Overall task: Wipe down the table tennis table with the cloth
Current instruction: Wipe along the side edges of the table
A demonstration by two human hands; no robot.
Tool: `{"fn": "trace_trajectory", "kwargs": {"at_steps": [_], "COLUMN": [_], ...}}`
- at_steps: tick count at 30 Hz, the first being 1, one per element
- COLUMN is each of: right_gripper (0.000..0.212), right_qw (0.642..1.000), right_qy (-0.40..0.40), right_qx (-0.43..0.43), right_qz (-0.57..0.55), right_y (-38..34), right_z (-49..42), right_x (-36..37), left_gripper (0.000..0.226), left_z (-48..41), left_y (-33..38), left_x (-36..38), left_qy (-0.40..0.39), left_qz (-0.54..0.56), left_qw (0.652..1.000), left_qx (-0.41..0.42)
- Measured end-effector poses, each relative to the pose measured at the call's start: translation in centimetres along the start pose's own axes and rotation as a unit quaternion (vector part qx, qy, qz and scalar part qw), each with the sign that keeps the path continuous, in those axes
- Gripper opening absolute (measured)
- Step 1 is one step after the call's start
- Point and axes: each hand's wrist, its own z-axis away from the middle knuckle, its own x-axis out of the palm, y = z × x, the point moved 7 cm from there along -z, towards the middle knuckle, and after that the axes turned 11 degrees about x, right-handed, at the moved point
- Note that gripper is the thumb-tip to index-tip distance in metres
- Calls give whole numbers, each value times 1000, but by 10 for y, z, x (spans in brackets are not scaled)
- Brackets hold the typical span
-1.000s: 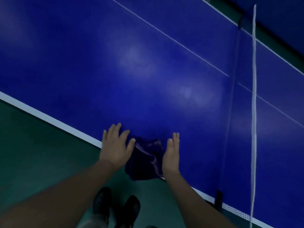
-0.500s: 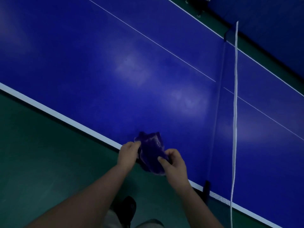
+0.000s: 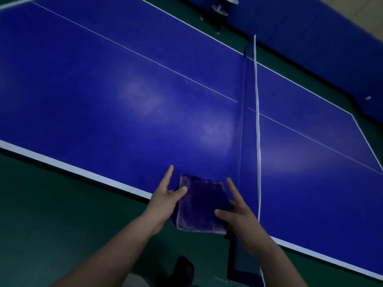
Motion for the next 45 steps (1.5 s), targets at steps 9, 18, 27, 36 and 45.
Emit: {"fn": "trace_trajectory", "kwargs": {"at_steps": [9, 18, 27, 36, 45], "right_gripper": [95, 46, 44, 48, 49], "right_qw": [951, 877, 835, 808, 394], "right_qy": [-34, -141, -296, -286, -269], "right_qx": [-23, -93, 2, -14, -446], "right_qz": [308, 450, 464, 515, 758], "right_y": [5, 16, 43, 72, 76], "right_z": [-10, -46, -37, -83, -177], "right_x": [-53, -59, 12, 18, 24], "left_gripper": [100, 36, 57, 92, 94], "left_z": [23, 86, 120, 95, 35], "left_y": [-9, -54, -107, -165, -249], "left_x": [58, 80, 109, 115, 117], "left_qy": [-64, 110, 84, 238, 534], "left_qz": [-344, -546, 193, 263, 98], "left_qw": [935, 830, 978, 930, 837], "left_qx": [60, 40, -9, 93, 67]}}
